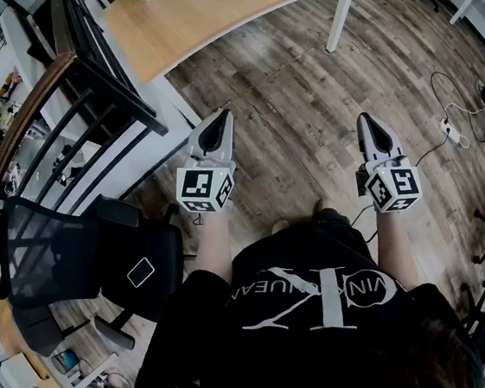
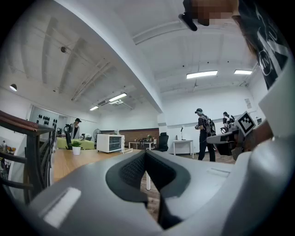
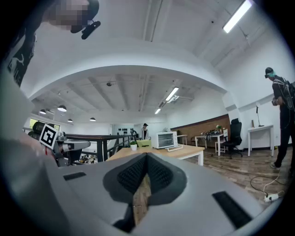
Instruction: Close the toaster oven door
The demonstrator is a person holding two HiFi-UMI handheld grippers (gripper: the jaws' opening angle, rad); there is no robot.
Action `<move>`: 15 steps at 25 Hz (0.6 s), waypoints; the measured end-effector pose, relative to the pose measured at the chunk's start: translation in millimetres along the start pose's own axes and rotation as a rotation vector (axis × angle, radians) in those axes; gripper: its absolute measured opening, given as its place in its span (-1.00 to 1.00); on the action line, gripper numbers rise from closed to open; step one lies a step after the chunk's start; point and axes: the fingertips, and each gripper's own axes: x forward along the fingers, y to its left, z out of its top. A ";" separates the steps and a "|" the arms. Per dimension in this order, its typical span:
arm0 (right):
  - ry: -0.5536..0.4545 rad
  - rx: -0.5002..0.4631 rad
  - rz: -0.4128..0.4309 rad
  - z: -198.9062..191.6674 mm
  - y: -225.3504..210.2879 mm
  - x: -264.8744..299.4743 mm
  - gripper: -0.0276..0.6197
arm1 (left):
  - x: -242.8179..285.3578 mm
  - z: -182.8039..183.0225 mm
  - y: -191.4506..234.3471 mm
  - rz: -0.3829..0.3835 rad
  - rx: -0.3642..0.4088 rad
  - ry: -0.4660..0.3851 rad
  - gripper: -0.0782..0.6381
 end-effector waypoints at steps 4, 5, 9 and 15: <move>0.000 -0.002 -0.007 -1.0 2.9 3.7 -0.88 | -3.3 -1.1 12.0 0.022 -0.015 -0.002 -0.76; 0.003 -0.001 -0.007 -2.2 3.0 4.8 -0.88 | -3.8 -1.8 14.4 0.028 -0.024 -0.003 -0.76; 0.024 -0.008 -0.008 -6.2 2.7 5.2 -0.88 | -6.7 -4.8 21.5 0.041 -0.043 0.000 -0.76; 0.053 0.002 -0.040 -12.4 -17.2 4.9 -0.88 | -3.6 -13.8 30.6 0.054 -0.069 0.016 -0.76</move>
